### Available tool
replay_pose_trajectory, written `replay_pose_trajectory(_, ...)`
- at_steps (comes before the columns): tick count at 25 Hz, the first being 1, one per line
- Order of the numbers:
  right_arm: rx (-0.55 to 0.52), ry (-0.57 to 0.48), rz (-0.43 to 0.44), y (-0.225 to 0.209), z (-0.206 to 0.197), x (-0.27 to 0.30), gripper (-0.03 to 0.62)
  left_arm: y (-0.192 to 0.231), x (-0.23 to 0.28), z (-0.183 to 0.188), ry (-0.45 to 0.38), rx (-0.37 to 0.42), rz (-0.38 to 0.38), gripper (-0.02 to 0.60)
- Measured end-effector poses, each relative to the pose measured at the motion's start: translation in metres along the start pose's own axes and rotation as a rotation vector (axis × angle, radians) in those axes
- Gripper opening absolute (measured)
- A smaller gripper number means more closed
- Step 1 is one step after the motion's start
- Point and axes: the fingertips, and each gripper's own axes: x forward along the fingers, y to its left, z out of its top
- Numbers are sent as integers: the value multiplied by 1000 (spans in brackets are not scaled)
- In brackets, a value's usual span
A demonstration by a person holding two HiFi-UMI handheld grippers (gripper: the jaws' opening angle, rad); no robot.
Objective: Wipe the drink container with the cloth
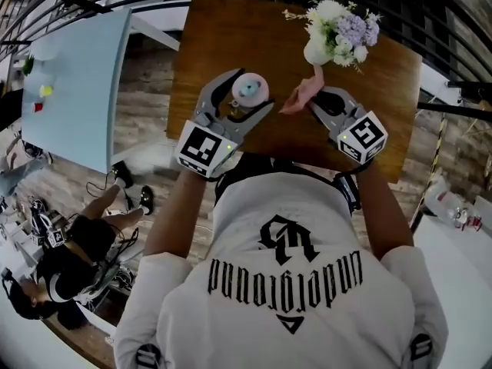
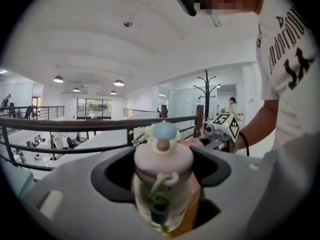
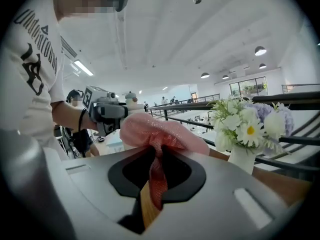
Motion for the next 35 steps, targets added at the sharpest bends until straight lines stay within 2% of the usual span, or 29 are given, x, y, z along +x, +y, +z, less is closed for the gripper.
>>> replay_pose_trajectory(6,7,45,-18,-10,-16,12,41,8,12,-45,53,32,-14,385)
replay_pose_trajectory(11,35,94,-19,-10,-35,22,41,15,20,-87,122,-3,-25,385)
replay_pose_trajectory(17,55,121,-119,-33,-51,32,41,22,34,-133,196,-20,-39,385)
replay_pose_trajectory(23,84,151,-136,-32,-64,42,41,26,40,-173,254,-26,-56,385)
replay_pose_trajectory(29,99,177,-134,-31,-73,47,41,34,44,-198,292,-34,-47,385)
replay_pose_trajectory(35,109,191,-126,-27,-80,47,41,31,47,-201,282,-19,-47,387)
